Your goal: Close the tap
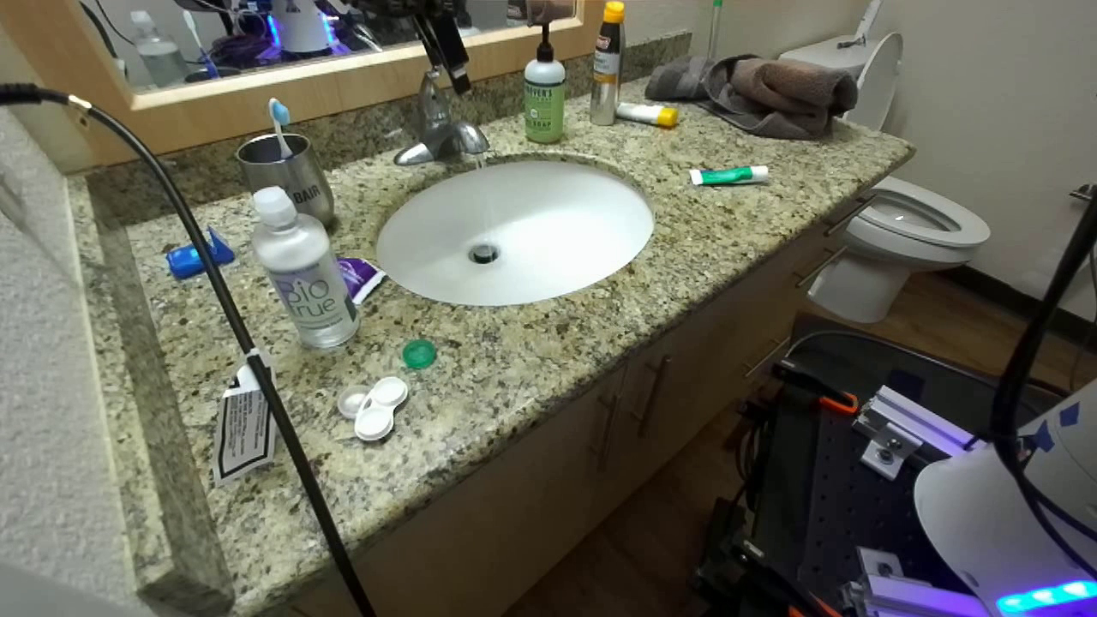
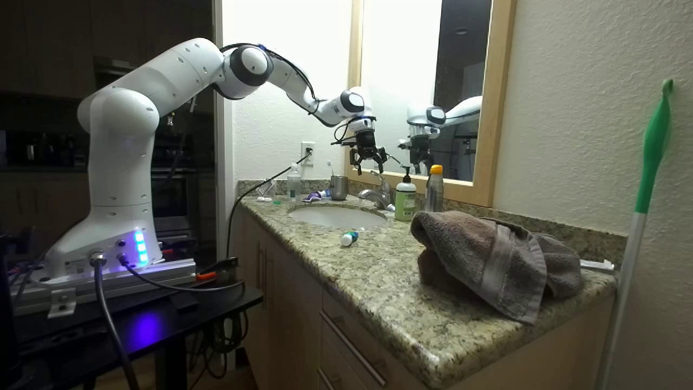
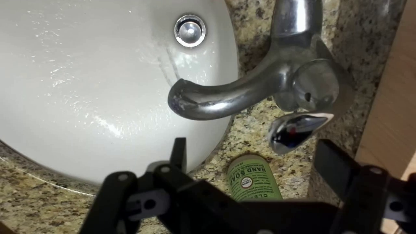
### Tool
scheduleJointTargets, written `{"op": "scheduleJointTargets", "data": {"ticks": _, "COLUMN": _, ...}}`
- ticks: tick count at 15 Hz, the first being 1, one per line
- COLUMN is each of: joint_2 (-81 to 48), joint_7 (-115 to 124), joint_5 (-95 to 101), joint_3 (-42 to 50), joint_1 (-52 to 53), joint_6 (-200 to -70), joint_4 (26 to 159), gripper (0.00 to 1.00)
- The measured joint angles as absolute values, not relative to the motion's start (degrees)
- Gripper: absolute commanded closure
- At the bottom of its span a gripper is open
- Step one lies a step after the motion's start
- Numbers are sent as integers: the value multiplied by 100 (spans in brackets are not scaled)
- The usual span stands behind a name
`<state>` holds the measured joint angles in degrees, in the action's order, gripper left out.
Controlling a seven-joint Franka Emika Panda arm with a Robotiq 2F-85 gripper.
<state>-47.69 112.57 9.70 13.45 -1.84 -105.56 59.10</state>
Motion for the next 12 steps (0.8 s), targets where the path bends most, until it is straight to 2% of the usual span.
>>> {"op": "scheduleJointTargets", "data": {"ticks": 12, "joint_2": -4739, "joint_7": 10828, "joint_5": 974, "joint_3": 1230, "joint_1": -69, "joint_6": -10563, "joint_4": 5958, "gripper": 0}}
